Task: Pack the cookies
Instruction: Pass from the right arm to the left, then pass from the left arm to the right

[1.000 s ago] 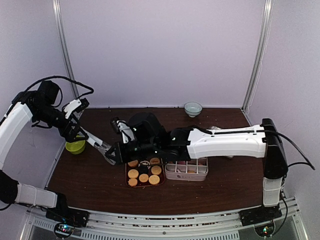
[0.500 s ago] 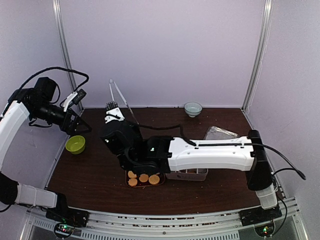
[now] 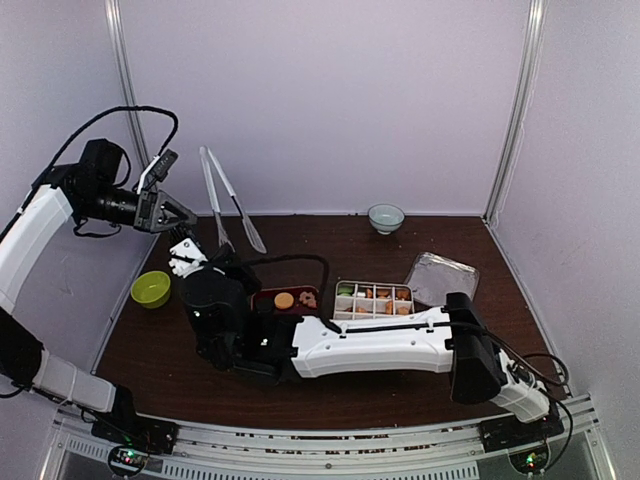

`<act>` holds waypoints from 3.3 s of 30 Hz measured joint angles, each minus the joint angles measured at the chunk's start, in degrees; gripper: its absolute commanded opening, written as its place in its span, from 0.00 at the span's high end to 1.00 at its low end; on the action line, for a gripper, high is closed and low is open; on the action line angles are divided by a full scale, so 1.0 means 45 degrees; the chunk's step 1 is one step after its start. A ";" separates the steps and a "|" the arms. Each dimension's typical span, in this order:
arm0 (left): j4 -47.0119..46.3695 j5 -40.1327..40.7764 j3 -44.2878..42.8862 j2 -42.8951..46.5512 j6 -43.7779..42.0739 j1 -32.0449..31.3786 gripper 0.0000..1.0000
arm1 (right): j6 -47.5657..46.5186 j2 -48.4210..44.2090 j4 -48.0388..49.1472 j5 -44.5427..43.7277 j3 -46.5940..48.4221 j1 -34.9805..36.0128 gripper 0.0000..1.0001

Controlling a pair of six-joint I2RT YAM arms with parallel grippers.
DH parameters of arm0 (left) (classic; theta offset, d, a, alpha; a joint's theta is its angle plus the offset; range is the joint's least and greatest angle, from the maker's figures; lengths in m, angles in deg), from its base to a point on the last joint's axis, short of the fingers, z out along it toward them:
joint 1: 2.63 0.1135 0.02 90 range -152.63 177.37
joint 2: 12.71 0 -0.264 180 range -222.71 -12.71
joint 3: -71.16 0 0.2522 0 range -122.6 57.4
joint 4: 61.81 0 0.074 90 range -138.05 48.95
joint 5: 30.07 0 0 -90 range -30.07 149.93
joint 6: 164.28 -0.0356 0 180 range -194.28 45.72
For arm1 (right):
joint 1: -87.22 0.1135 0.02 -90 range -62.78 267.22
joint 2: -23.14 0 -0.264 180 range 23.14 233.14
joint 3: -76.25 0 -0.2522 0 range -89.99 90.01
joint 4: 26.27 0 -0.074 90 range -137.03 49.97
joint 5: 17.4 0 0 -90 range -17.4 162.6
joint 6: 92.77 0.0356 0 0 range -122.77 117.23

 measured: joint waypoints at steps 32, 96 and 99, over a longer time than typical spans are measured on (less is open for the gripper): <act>-0.1919 -0.1889 0.1137 -0.0510 0.0937 -0.1248 0.68 | -0.6897 0.1948 0.3876 -0.0554 0.2084 0.0282 1.00; 0.3060 0.2395 -0.0214 -0.1681 -0.7587 -0.3269 1.00 | 1.2235 -0.7480 -0.1146 2.1731 -0.7883 -0.3570 0.40; 0.3070 0.2560 -0.0136 -0.1681 -0.7679 -0.3337 1.00 | 1.2755 -0.7023 -0.0850 2.2056 -0.7630 -0.3517 0.44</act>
